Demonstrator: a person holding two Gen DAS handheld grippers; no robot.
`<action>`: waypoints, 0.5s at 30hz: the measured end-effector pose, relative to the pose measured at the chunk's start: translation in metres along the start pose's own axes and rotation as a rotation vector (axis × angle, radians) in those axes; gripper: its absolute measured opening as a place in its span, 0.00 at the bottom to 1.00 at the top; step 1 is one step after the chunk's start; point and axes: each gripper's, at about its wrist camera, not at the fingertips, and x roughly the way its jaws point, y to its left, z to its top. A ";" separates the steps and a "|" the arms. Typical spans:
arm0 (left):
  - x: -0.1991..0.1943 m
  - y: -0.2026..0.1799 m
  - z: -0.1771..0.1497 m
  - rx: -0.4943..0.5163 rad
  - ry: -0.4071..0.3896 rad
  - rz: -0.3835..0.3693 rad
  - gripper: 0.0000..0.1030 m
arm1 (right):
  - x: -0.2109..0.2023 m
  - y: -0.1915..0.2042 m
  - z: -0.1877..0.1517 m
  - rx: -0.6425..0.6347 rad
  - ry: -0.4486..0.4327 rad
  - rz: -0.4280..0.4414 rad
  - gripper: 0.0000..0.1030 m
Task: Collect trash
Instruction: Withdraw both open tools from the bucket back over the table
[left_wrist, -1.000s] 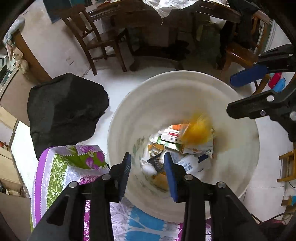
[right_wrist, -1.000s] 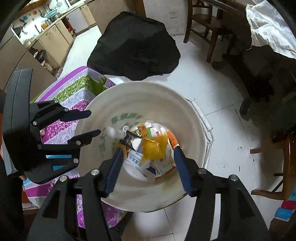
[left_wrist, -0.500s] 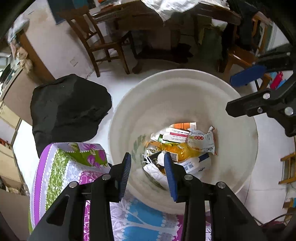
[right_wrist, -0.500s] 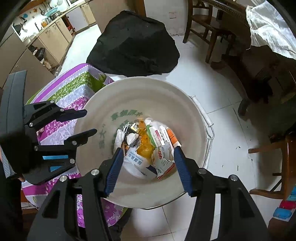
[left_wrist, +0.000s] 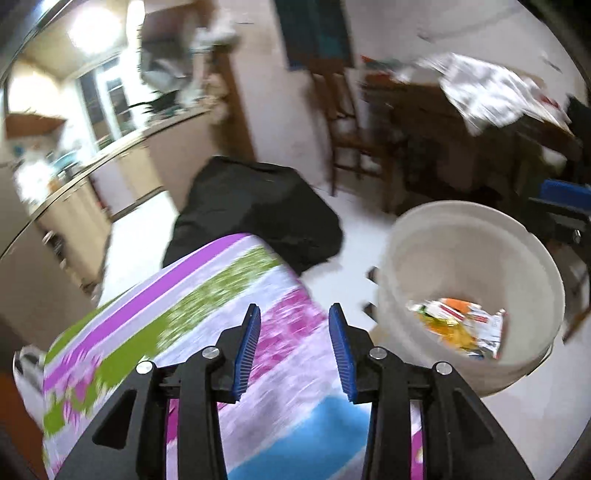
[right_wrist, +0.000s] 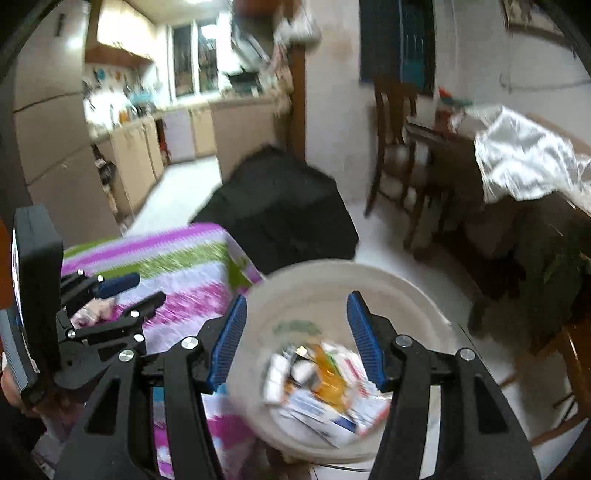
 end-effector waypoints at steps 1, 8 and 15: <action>-0.008 0.011 -0.008 -0.030 -0.016 0.022 0.42 | -0.002 0.006 -0.003 -0.003 -0.021 0.017 0.54; -0.051 0.088 -0.076 -0.097 -0.090 0.225 0.58 | -0.004 0.073 -0.027 -0.080 -0.121 0.113 0.55; -0.054 0.187 -0.138 -0.289 -0.013 0.289 0.61 | 0.029 0.121 -0.037 -0.085 -0.101 0.223 0.55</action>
